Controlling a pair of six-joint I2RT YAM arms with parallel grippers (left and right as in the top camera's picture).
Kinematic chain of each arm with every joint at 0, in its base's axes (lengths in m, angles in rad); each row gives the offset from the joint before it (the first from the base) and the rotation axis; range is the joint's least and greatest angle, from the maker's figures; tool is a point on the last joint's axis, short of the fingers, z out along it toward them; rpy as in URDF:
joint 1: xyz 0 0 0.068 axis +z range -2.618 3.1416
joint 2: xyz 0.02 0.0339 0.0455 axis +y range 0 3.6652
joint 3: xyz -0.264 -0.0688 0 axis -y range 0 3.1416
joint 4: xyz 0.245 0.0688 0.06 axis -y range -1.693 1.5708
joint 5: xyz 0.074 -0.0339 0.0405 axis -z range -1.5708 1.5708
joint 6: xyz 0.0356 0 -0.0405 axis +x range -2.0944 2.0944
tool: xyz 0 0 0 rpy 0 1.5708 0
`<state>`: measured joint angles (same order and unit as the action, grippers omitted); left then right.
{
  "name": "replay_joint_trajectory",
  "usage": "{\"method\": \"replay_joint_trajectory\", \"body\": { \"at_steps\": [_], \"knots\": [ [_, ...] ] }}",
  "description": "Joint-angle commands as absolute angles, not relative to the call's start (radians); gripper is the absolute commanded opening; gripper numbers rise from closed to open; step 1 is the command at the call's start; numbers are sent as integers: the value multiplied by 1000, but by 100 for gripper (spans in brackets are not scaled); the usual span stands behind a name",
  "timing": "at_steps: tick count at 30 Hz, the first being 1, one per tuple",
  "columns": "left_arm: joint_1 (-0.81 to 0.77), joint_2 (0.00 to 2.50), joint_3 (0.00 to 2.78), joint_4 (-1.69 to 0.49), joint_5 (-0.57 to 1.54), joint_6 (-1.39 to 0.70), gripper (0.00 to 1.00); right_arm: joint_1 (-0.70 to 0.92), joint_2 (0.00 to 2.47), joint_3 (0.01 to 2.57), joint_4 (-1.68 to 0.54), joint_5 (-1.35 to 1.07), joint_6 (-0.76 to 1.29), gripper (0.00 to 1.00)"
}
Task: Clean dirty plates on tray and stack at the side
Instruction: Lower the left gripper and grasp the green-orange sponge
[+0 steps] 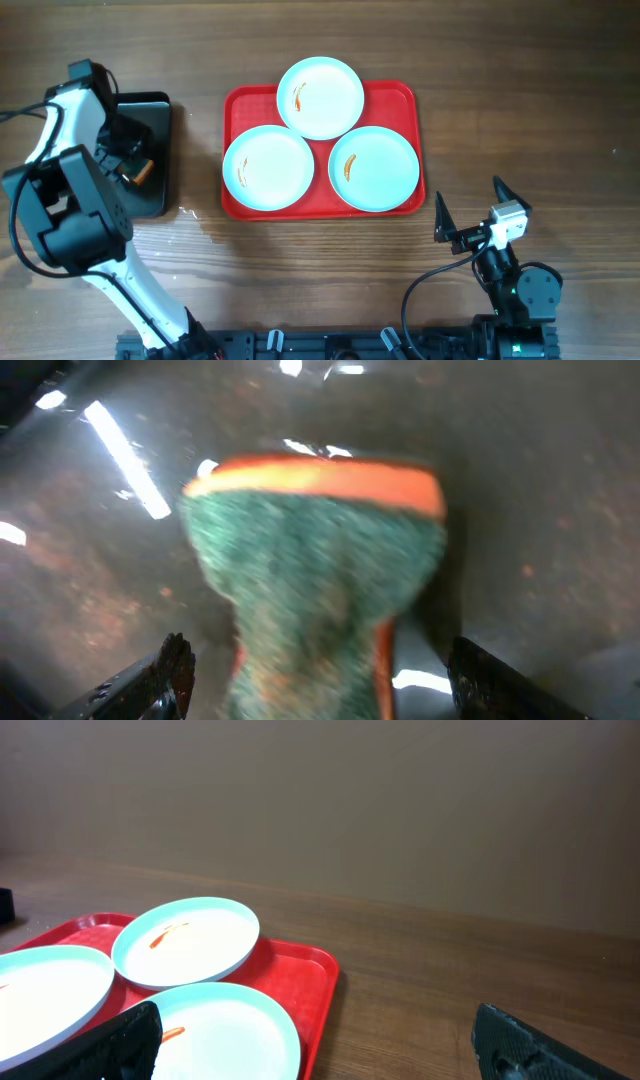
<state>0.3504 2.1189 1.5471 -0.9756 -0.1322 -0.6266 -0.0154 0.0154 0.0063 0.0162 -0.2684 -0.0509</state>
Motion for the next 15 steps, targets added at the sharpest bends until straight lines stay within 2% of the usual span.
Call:
{"method": "replay_joint_trajectory", "body": {
  "at_steps": [1,7,9,10,12,15],
  "knots": [
    [385,2130,1508,-962,-130,-609,79,-10,9,5,21,-262,-60,100],
    [389,2130,1498,-930,-23,-486,76,-10,9,5,21,-262,-60,100],
    [389,2130,1498,-923,6,-478,69,-10,9,5,21,-262,-60,100],
    [388,2130,1498,-920,15,-478,59,-10,9,5,21,-262,-60,100],
    [389,2130,1498,-920,14,-478,25,-10,9,5,21,-262,-60,100],
    [389,2130,1498,-924,14,-476,8,-10,9,5,21,-262,-60,100]
  ]
}}
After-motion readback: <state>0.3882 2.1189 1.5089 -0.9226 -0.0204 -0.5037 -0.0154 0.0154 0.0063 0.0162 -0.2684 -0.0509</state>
